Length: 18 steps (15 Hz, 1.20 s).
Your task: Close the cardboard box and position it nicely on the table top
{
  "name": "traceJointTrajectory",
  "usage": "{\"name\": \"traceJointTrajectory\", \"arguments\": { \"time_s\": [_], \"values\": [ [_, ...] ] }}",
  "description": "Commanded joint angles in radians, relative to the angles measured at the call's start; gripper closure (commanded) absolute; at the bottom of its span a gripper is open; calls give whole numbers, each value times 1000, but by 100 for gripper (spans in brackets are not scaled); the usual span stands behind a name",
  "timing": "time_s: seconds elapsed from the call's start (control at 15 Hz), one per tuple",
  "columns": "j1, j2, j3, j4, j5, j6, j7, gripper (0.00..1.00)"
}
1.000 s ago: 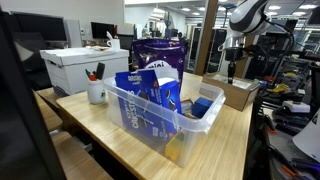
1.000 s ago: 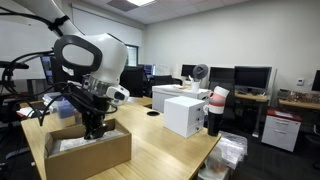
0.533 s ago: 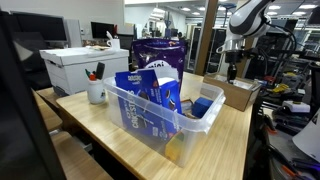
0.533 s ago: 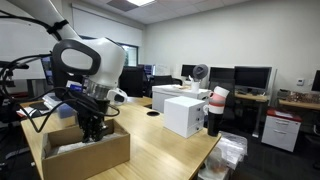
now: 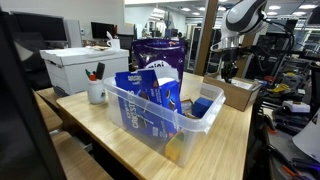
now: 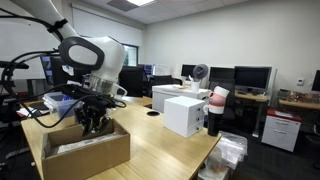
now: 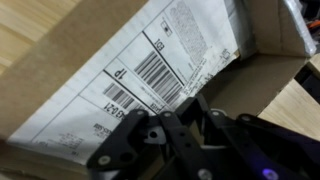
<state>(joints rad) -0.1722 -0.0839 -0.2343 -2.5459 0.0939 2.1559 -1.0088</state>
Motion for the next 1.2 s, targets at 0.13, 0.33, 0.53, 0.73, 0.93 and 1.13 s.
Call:
{"name": "traceJointTrajectory", "arguments": {
  "time_s": [0.13,0.33,0.53,0.73,0.93,1.13],
  "values": [
    [6,-20,8,-3,-34,-15,-140,96],
    [10,-18,12,2,-32,-95,-253,96],
    [17,-19,23,1,-21,-214,-328,96],
    [21,-12,29,15,-21,-347,-363,96],
    [20,-5,30,29,-19,-434,-365,96],
    [15,-2,27,43,-19,-495,-363,96]
  ]
}}
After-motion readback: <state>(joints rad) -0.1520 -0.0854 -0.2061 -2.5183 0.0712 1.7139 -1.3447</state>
